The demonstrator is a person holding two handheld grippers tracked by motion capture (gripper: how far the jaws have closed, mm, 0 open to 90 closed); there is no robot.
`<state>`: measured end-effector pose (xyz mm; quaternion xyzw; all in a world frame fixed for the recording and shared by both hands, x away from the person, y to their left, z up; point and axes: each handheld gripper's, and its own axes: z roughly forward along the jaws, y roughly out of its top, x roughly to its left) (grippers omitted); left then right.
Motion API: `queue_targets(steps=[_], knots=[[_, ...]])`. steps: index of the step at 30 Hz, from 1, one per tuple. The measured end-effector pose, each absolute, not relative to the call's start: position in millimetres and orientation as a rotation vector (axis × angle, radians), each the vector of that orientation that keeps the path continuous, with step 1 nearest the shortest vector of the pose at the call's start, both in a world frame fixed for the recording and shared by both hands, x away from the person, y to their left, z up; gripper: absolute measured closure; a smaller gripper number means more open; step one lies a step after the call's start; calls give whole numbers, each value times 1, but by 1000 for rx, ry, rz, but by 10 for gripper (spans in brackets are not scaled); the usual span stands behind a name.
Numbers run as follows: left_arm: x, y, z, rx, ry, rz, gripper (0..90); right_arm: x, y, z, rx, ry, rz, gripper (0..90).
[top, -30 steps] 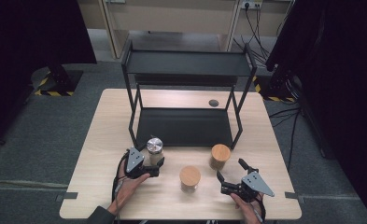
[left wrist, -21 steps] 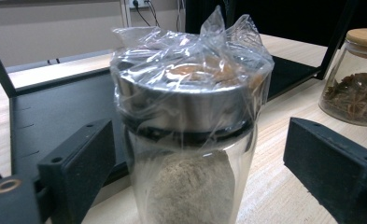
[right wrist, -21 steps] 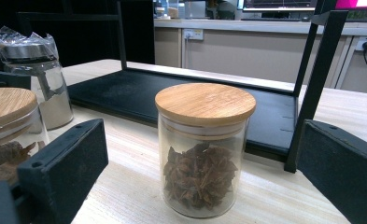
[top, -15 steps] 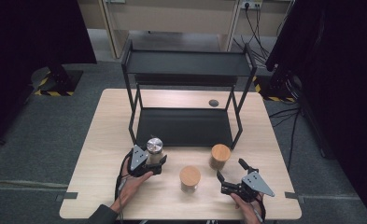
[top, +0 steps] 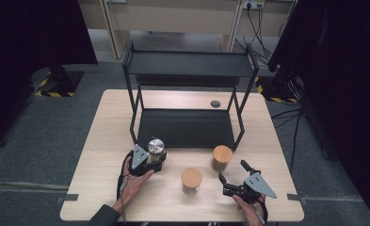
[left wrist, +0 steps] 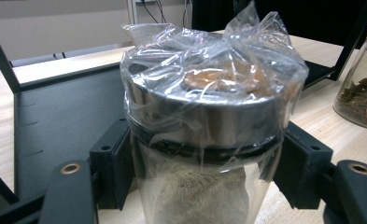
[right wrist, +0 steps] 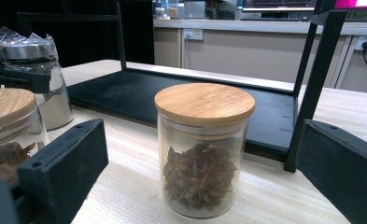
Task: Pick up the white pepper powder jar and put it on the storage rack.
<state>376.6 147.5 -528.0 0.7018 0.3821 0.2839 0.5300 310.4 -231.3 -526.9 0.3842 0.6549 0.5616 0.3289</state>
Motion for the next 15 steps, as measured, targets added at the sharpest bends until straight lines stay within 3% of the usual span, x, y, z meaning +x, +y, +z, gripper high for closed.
queue_targets(steps=[15], knots=[[374,146,-524,1668,902,690,310,310,-231,-527,1005,1714,1470,25]])
